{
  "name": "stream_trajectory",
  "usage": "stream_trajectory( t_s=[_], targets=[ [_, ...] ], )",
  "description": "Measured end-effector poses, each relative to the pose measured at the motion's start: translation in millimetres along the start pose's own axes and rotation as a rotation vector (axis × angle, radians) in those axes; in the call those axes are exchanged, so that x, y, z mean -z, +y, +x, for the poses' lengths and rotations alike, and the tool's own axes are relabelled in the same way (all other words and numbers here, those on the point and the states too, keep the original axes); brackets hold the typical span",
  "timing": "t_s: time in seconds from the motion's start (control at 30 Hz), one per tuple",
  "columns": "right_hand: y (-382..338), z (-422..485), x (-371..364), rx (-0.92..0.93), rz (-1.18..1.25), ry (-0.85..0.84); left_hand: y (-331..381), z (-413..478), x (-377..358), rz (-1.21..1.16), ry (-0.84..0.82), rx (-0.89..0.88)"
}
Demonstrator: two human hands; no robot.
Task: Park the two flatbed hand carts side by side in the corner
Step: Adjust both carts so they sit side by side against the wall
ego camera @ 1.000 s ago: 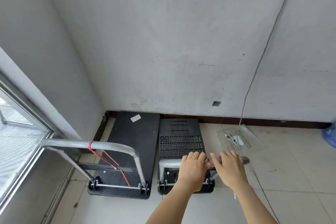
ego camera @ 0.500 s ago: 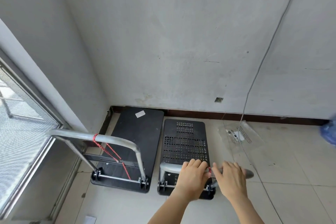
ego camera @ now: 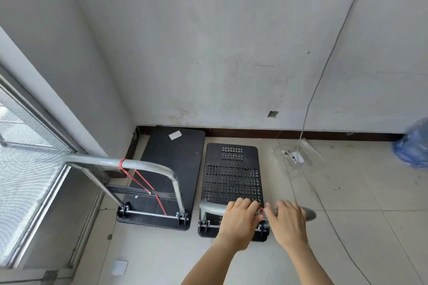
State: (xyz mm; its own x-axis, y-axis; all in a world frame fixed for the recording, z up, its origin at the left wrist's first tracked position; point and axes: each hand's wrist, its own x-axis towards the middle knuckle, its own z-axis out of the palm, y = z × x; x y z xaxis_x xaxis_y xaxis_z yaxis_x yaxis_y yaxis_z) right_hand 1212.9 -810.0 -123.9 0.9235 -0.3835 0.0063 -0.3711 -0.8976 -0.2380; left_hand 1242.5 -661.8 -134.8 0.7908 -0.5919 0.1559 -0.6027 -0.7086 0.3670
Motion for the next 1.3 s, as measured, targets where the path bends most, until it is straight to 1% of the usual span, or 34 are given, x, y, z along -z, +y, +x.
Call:
stream_trajectory(
  t_s=[0.07,0.43,0.57,0.67,0.77,0.8,0.87,0.93,0.97,1.03,1.1,1.13,1.17,1.3],
  targets=[
    [-3,-1,0,-0.014,0.010,-0.017,-2,-1,3,0.004,0.004,0.004],
    [0,10,2,0.032,0.072,0.054,0,10,0,0.005,0.014,0.031],
    [11,26,1,0.016,0.045,0.012,4,22,-4,-0.007,0.042,0.020],
    [17,37,0,-0.015,0.023,-0.026,8,31,-9,-0.006,0.005,0.035],
    [21,42,1,0.001,0.025,-0.029,8,35,-8,-0.007,-0.031,0.037],
    [22,42,2,0.009,0.025,-0.030,3,35,-3,-0.019,-0.020,0.029],
    [23,42,3,0.022,0.036,-0.033,-24,38,21,-0.006,0.032,0.019],
    [25,43,3,0.046,0.043,-0.016,-74,41,53,0.143,0.047,0.063],
    [27,43,2,0.063,0.041,0.006,-103,38,72,0.273,0.012,0.113],
    [30,43,0,0.090,0.021,0.038,-158,29,105,0.525,-0.168,0.225],
    [30,43,0,0.097,0.011,0.043,-197,16,123,0.659,-0.368,0.288],
    [29,44,0,0.102,0.010,0.053,-210,10,127,0.675,-0.426,0.284],
    [28,44,0,0.107,0.012,0.063,-219,7,127,0.674,-0.443,0.260],
    [23,50,0,0.117,0.026,0.106,-238,4,116,0.584,-0.319,0.156]
  ],
)
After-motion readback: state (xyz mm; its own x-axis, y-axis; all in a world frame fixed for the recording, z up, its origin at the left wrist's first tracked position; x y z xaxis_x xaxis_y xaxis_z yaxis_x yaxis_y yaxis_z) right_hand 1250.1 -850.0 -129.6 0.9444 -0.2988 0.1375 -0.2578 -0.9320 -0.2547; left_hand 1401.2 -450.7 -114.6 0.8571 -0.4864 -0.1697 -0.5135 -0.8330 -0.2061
